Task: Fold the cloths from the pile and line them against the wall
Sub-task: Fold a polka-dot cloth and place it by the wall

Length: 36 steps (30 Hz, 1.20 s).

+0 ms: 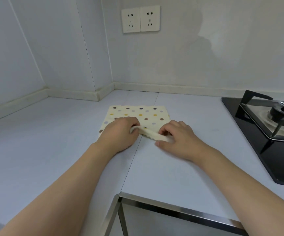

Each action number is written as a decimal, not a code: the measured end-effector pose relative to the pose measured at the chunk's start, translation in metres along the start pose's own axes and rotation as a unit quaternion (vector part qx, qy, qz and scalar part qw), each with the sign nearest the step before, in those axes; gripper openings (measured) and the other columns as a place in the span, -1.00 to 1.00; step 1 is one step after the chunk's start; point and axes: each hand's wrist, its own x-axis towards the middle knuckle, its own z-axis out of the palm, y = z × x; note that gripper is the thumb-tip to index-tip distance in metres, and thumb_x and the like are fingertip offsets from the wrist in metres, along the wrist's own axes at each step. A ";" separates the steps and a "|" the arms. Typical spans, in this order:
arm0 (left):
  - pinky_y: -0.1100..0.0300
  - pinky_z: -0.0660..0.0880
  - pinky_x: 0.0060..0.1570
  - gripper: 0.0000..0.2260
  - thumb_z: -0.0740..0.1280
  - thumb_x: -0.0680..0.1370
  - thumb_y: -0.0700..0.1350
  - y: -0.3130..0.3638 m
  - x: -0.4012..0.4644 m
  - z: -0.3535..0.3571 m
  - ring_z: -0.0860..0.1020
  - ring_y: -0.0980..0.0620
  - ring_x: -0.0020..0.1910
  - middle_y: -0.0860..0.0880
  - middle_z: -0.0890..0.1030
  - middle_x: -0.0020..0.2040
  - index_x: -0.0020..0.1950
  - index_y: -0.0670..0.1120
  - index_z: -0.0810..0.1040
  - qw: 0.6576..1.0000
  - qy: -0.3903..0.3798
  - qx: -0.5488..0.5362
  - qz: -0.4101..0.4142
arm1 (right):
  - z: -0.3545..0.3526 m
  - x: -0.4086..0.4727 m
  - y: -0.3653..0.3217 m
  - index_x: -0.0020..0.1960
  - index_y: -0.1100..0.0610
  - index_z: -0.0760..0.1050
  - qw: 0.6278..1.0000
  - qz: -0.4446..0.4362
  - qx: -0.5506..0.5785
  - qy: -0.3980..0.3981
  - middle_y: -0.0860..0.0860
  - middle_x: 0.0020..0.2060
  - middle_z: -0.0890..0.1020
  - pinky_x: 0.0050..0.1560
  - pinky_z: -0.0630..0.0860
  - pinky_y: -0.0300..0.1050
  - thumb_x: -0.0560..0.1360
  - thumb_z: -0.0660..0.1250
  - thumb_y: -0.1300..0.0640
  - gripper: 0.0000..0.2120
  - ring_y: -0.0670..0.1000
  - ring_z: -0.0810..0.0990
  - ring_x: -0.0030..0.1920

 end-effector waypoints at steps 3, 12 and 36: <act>0.03 0.50 -0.07 -0.86 0.15 0.62 -0.06 0.001 0.007 -0.005 0.53 -0.01 -0.10 0.06 0.59 -0.13 0.03 0.04 0.50 1.000 -0.001 -0.023 -0.013 | 0.000 0.003 0.000 0.00 -0.09 0.43 1.000 0.010 0.006 0.001 -0.21 -0.05 0.46 0.12 0.29 -0.15 0.46 0.35 -0.12 -0.82 -0.07 0.34 0.04; 0.10 0.41 -0.28 -0.90 0.28 0.51 -0.04 0.031 0.014 -0.041 0.52 0.02 -0.26 0.06 0.57 -0.21 -0.01 0.12 0.41 0.991 -0.102 -0.078 -0.040 | -0.017 0.013 0.008 -0.16 0.11 0.46 0.926 0.130 0.339 0.107 -0.08 -0.30 0.49 -0.24 0.31 -0.19 0.57 0.15 0.20 -0.82 -0.10 0.42 -0.27; 0.13 0.45 -0.13 -0.87 0.23 0.59 -0.13 0.009 0.019 -0.038 0.57 -0.01 -0.11 0.06 0.61 -0.03 0.00 0.03 0.57 0.987 0.120 -0.018 -0.101 | -0.041 0.015 0.042 -0.22 0.05 0.53 0.955 0.147 0.218 0.139 -0.02 -0.26 0.59 -0.20 0.41 -0.24 0.56 0.29 0.14 -0.81 -0.05 0.53 -0.30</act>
